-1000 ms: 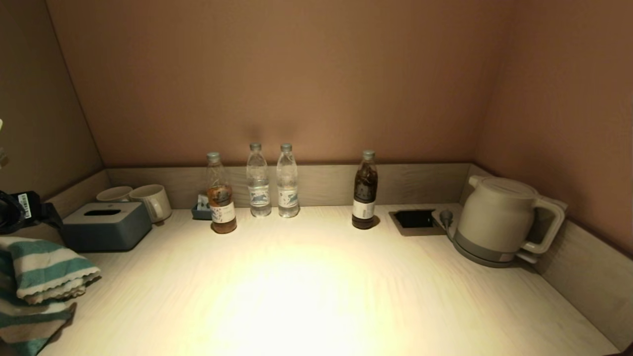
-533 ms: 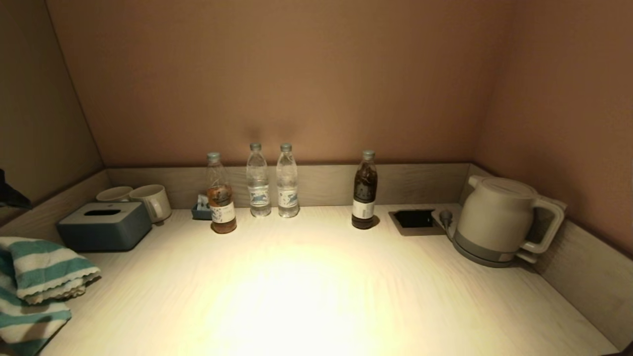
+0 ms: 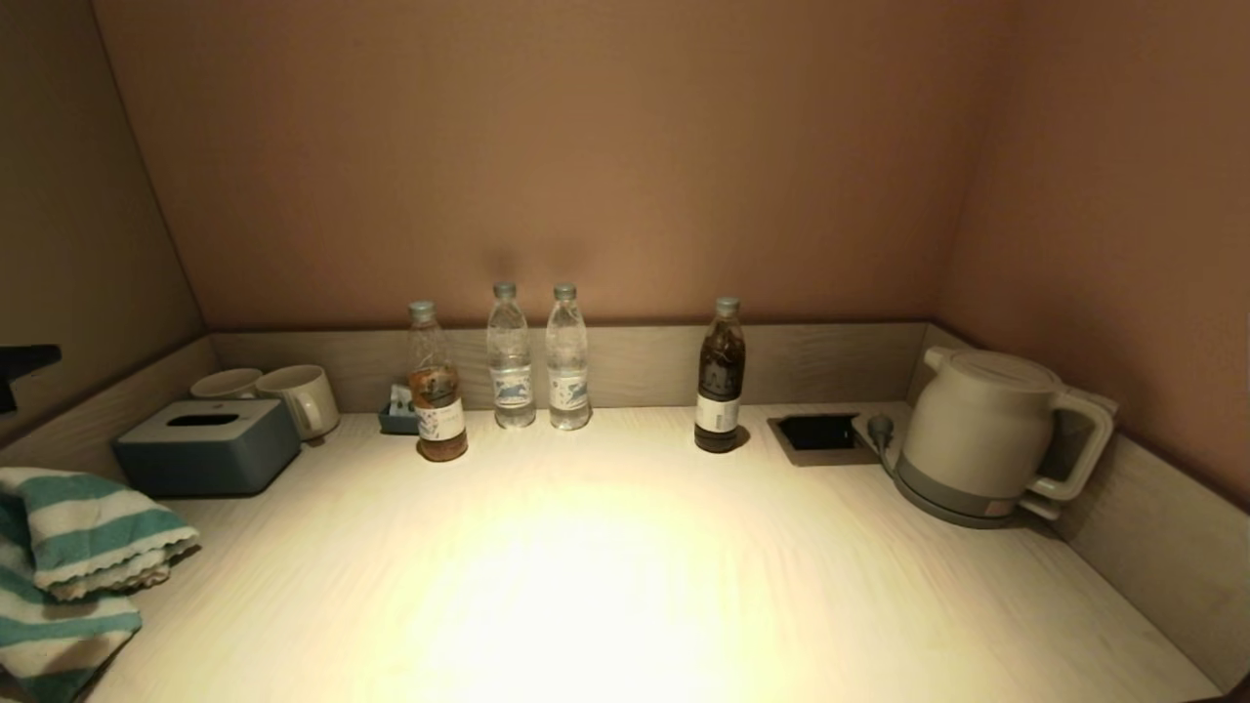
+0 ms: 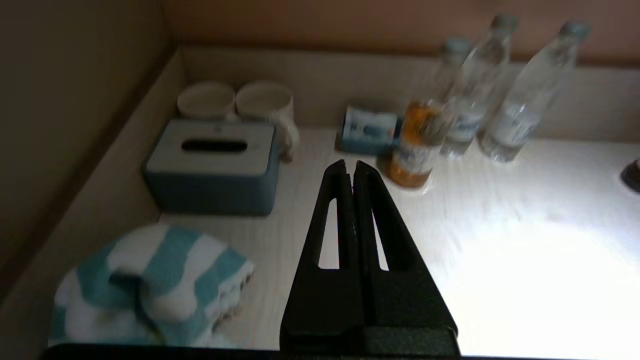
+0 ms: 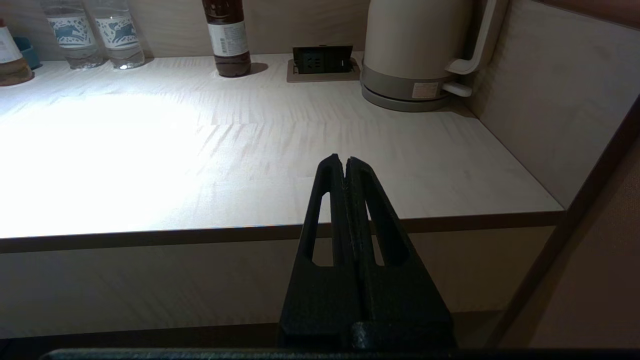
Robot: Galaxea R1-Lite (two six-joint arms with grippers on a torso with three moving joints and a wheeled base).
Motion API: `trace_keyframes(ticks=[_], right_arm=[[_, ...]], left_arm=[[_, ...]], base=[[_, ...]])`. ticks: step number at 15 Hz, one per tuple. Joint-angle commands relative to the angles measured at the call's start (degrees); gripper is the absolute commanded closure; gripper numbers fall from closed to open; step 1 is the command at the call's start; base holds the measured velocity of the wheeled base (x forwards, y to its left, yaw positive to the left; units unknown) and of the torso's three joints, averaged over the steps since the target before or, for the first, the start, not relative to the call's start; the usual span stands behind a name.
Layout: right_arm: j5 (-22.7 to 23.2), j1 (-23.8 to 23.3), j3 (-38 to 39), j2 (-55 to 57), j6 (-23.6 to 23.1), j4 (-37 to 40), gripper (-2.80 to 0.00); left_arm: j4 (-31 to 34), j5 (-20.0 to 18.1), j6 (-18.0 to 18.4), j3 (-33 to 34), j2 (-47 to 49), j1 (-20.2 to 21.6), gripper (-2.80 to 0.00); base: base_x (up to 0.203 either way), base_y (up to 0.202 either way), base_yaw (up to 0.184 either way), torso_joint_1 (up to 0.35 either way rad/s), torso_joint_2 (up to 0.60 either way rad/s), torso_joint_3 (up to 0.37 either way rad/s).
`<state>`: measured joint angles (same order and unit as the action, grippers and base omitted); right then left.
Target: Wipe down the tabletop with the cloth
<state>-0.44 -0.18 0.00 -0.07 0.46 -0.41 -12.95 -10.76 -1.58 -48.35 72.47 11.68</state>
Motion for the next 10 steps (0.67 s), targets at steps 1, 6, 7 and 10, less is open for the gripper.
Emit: trace_keyframes(ticks=[1, 6, 7, 10], right_arm=[[0.0, 0.0, 0.0, 0.1, 0.0, 0.0, 0.00], [0.0, 0.0, 0.0, 0.1, 0.0, 0.0, 0.00], [0.0, 0.0, 0.0, 0.1, 0.0, 0.0, 0.00], [0.0, 0.0, 0.0, 0.1, 0.0, 0.0, 0.00]], left_arm=[[-13.7, -2.9, 0.4, 5.2, -3.5, 0.1, 0.00], [-14.0, -9.8, -1.5, 7.9, -12.3, 0.2, 0.00], [-14.0, -10.2, -1.6, 8.5, -14.6, 0.2, 0.00], [-13.9, -12.4, -1.8, 9.9, -17.9, 0.2, 0.00]], base=[[0.000, 0.000, 0.000, 0.000, 0.00, 0.000], [0.000, 0.000, 0.000, 0.000, 0.00, 0.000], [0.000, 0.000, 0.000, 0.000, 0.00, 0.000], [0.000, 0.000, 0.000, 0.000, 0.00, 0.000]])
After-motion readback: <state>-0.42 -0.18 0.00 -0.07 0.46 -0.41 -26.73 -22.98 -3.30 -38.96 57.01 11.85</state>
